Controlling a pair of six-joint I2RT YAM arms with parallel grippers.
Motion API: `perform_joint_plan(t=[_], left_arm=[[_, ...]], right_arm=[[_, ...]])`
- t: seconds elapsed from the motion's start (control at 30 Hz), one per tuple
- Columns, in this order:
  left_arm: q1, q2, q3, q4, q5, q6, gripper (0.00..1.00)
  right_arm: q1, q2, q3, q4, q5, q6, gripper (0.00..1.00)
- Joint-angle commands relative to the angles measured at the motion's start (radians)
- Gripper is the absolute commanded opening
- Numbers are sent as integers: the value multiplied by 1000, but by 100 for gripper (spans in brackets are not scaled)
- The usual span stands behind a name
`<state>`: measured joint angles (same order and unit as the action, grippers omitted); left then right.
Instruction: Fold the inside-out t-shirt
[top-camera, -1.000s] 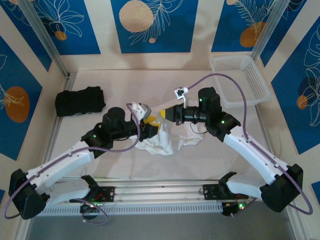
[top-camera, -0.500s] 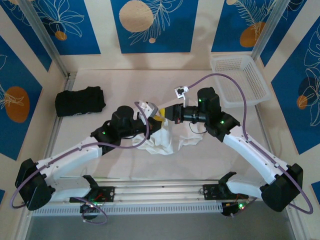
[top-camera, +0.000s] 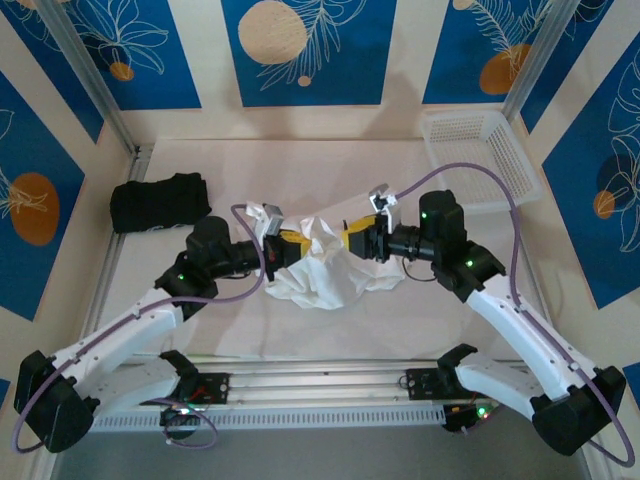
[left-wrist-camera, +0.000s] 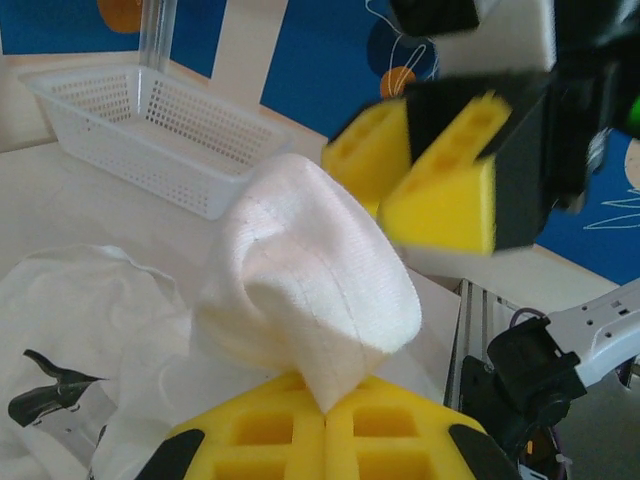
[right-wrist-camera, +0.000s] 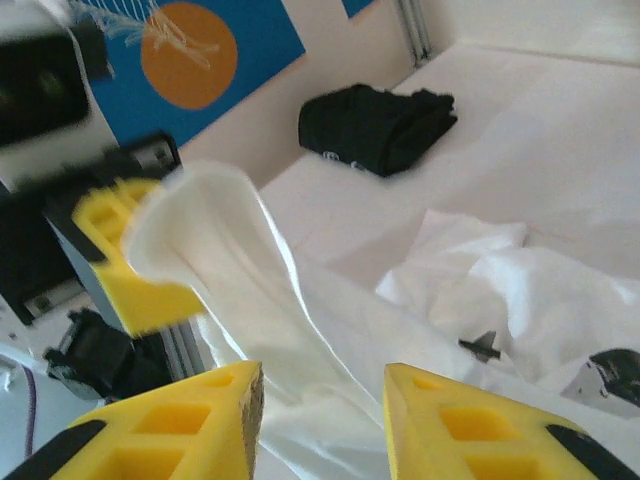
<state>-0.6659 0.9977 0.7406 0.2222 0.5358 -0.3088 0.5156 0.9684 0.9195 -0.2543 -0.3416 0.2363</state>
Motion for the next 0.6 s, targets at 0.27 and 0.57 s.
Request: perform_joint_plan(t=[0.27,0.57], left_arm=[[18,6,-6,75,77,-50,0],[21,10,-4,67,84,-46,0]], right_arm=[[41,52,-54,46,87,-148,44],[46,115,-14,66,157,-172,45]])
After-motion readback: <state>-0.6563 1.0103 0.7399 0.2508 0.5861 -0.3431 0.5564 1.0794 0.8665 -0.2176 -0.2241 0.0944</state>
